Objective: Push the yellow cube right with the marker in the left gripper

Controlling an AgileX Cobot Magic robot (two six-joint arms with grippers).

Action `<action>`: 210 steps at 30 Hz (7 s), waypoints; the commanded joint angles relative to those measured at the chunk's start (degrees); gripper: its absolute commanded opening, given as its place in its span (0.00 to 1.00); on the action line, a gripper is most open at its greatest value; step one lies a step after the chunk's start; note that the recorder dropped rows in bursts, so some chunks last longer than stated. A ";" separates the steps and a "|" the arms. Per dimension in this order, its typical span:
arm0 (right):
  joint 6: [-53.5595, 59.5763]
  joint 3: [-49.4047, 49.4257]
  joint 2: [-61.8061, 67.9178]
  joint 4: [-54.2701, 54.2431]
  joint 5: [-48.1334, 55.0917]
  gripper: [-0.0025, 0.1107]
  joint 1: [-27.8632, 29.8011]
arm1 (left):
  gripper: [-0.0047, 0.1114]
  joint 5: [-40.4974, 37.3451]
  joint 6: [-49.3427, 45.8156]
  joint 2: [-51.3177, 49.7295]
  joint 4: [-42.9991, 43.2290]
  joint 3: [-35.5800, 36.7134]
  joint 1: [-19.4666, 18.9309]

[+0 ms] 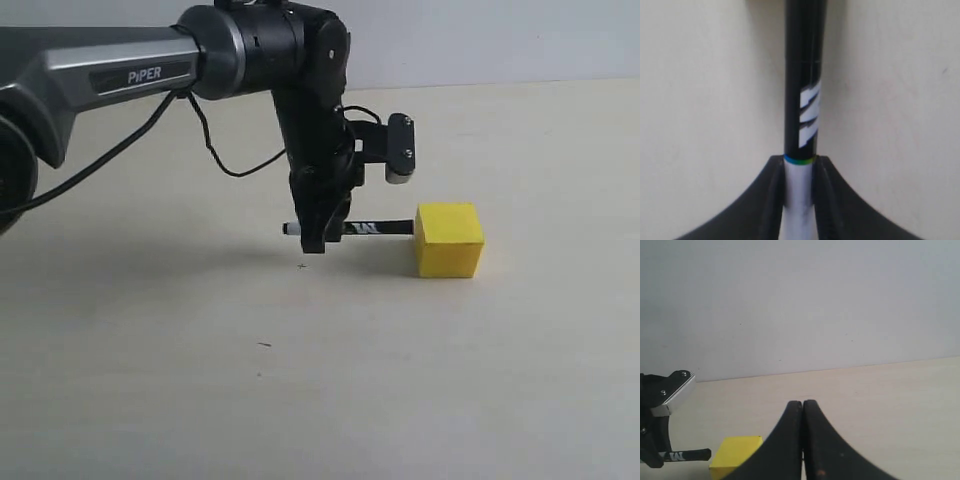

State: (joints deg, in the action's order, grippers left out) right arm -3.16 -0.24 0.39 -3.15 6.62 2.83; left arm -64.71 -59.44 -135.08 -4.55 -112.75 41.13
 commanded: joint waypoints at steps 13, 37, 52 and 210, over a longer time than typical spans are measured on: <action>0.06 0.24 -0.39 0.47 -0.36 0.02 0.28 | 0.04 -5.26 3.15 -0.64 5.47 -0.79 -1.59; 0.06 0.24 -0.39 0.47 -0.36 0.02 0.28 | 0.04 0.07 2.46 -2.96 5.24 -2.73 1.46; 0.06 0.24 -0.39 0.47 -0.36 0.02 0.28 | 0.04 -5.26 6.81 -3.53 5.80 -7.87 2.72; 0.06 0.24 -0.39 0.47 -0.36 0.02 0.28 | 0.04 29.19 90.71 39.65 6.40 47.48 6.20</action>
State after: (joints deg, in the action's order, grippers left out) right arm -3.16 -0.24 0.39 -3.15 6.62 2.83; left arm -43.03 29.40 -101.38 -1.89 -72.34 44.05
